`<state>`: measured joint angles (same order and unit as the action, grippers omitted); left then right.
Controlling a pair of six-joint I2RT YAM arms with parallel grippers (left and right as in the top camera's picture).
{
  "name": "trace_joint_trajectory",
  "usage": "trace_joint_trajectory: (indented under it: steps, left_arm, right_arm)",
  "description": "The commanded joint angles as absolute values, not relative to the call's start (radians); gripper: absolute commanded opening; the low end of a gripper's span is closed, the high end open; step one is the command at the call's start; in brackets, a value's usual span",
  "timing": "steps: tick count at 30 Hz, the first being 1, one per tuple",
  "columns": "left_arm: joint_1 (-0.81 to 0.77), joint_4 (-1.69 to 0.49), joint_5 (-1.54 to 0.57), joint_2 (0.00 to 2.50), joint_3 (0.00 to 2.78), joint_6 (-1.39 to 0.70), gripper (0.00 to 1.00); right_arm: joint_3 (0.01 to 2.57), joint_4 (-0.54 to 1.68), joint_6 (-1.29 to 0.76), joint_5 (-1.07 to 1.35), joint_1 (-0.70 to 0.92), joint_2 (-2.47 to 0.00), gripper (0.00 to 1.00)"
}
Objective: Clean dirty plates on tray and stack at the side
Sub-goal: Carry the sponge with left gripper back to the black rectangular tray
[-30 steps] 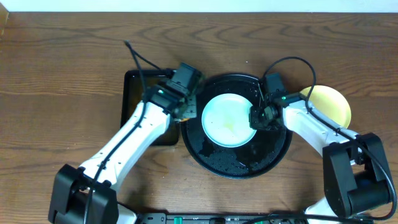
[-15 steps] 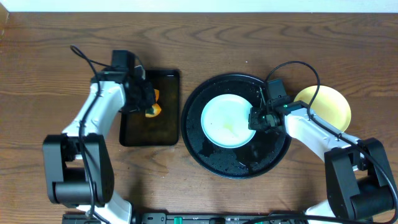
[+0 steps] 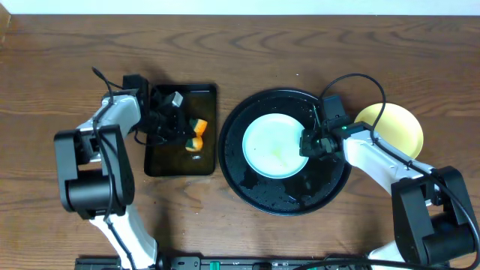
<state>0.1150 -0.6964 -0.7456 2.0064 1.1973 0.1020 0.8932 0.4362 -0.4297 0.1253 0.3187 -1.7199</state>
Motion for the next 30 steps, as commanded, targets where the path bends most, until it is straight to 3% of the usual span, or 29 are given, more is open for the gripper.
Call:
trace_joint_trajectory:
  steps: [1,5,16,30]
  left_arm:
    - [0.120,-0.702,-0.620,2.045,1.195,0.122,0.07]
    - [0.118,-0.702,-0.267,2.024,1.196,-0.091,0.07]
    - [0.069,-0.694,-0.248,1.774,1.201,-0.095,0.08]
    - [-0.081,-0.690,-0.129,1.890,1.195,-0.095,0.08]
  right_arm:
    - [0.854,0.453,-0.434,0.126,0.334,-1.753,0.01]
    - [0.854,0.453,-0.434,0.126,0.334,-1.753,0.01]
    - [0.854,0.453,-0.434,0.125,0.334,-1.753,0.01]
    - [0.854,0.453,-0.434,0.125,0.334,-1.753,0.01]
